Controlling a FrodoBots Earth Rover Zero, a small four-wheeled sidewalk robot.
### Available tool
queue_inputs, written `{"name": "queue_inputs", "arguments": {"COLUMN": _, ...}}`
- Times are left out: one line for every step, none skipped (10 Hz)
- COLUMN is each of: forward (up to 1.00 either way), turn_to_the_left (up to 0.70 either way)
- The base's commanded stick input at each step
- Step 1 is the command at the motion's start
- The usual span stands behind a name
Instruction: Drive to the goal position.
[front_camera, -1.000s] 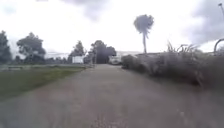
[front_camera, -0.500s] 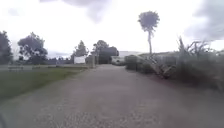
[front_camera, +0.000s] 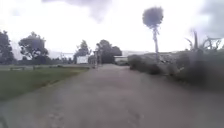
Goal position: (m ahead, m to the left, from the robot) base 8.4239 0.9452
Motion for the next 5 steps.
{"name": "queue_inputs", "arguments": {"forward": 1.00, "turn_to_the_left": -0.27}}
{"name": "queue_inputs", "arguments": {"forward": 1.00, "turn_to_the_left": -0.27}}
{"name": "queue_inputs", "arguments": {"forward": 1.00, "turn_to_the_left": -0.27}}
{"name": "queue_inputs", "arguments": {"forward": 1.00, "turn_to_the_left": -0.27}}
{"name": "queue_inputs", "arguments": {"forward": 1.00, "turn_to_the_left": -0.27}}
